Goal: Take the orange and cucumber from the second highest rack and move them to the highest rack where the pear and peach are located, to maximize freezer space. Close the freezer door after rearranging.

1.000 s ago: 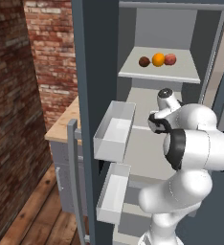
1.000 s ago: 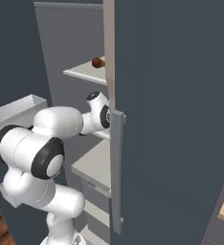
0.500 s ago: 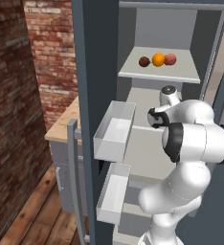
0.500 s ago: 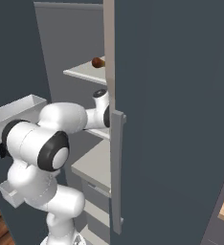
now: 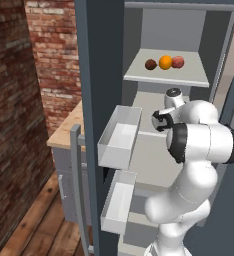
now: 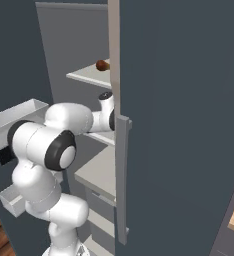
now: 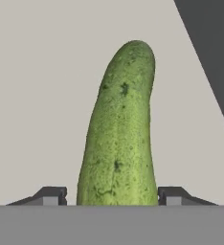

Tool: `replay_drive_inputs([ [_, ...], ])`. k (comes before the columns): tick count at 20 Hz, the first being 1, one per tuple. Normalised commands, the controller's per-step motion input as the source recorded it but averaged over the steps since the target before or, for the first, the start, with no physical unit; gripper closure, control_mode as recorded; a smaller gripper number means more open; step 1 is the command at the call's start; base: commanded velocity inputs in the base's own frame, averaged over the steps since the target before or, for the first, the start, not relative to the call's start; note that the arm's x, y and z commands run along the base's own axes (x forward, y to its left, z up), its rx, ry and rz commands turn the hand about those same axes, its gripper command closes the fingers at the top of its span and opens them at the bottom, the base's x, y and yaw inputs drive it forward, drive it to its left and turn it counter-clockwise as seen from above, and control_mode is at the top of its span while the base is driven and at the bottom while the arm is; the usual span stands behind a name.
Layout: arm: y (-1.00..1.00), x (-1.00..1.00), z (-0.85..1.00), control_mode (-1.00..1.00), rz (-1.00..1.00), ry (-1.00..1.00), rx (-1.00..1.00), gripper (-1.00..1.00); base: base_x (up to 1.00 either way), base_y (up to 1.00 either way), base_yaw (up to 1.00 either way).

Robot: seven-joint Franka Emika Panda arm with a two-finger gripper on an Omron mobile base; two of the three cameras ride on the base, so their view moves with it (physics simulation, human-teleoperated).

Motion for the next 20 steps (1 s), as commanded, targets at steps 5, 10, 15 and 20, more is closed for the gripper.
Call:
replay_drive_inputs([
  [5, 0.00, 0.07, -0.46, -1.00, 0.00, 0.00, 0.00, 1.00, 0.00, 0.00, 0.00],
  [10, 0.14, -0.13, -0.30, -1.00, 0.00, -0.06, 0.00, 1.00, 0.00, 0.00, 0.00],
  [15, 0.35, -0.68, -0.09, -1.00, -0.01, -0.14, 0.00, 1.00, 0.00, 0.00, 0.00],
  [20, 0.46, -0.78, 0.02, -1.00, -0.01, -0.03, 0.00, 1.00, 0.00, 0.00, 0.00],
])
